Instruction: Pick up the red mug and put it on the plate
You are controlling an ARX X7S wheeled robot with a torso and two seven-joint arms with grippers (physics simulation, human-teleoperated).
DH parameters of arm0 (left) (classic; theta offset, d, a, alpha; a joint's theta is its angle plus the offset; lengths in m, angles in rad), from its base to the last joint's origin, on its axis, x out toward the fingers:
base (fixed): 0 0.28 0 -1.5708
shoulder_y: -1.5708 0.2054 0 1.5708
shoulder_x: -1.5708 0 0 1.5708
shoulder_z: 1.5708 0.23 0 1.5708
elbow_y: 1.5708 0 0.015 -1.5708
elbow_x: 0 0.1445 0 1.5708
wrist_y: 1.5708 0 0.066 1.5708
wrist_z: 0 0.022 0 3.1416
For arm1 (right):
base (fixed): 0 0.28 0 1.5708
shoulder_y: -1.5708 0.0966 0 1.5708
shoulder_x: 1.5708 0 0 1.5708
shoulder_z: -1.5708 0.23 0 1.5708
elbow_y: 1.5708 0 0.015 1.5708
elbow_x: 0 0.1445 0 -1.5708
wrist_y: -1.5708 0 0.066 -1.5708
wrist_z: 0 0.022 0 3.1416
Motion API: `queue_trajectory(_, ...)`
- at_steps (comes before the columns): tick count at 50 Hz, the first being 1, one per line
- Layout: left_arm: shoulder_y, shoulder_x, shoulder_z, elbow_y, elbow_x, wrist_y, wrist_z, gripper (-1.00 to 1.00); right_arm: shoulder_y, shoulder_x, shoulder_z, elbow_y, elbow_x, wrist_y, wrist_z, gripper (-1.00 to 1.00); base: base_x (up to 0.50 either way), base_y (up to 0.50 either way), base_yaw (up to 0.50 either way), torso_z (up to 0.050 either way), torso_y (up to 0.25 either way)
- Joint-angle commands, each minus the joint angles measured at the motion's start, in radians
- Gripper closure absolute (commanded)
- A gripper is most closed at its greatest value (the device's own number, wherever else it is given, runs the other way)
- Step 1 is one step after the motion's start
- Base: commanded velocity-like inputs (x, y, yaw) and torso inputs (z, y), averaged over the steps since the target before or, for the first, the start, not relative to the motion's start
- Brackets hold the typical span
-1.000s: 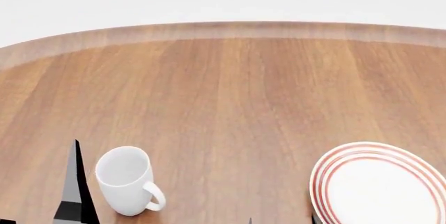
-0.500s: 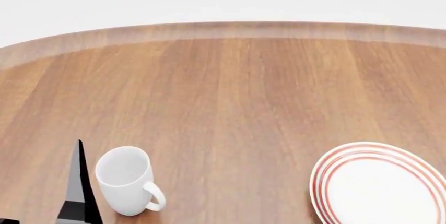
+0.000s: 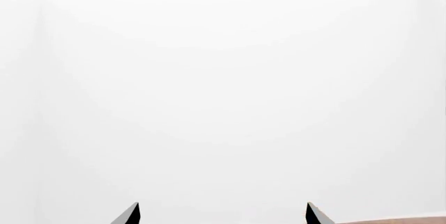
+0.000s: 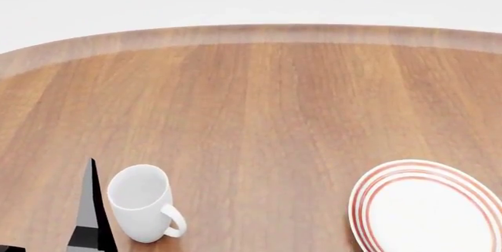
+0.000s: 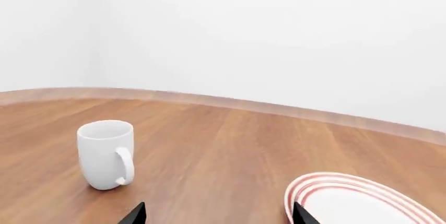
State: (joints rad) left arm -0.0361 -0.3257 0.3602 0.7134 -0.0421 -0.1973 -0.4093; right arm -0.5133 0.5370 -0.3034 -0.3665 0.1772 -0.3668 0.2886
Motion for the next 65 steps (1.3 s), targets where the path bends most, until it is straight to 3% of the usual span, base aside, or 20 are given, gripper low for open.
queue_trajectory(1,0.002,-0.004,0.002,0.005,0.0,0.0,-0.005,-1.0,-0.036,-0.018,-0.018,0.124,0.0,-0.137,-0.026,-1.0,0.0,0.0,0.0,0.0,0.0)
queue_trajectory(25,-0.011,-0.009,0.01,0.04,-0.007,-0.044,-0.011,-1.0,-0.052,-0.073,-0.058,0.373,-0.027,-0.363,-0.067,-1.0,0.0,0.0,0.0,0.0,0.0)
queue_trajectory(65,-0.005,-0.022,0.027,0.075,-0.003,-0.062,-0.027,-1.0,-0.057,-0.089,-0.102,0.517,-0.028,-0.483,-0.099,-1.0,0.0,0.0,0.0,0.0,0.0)
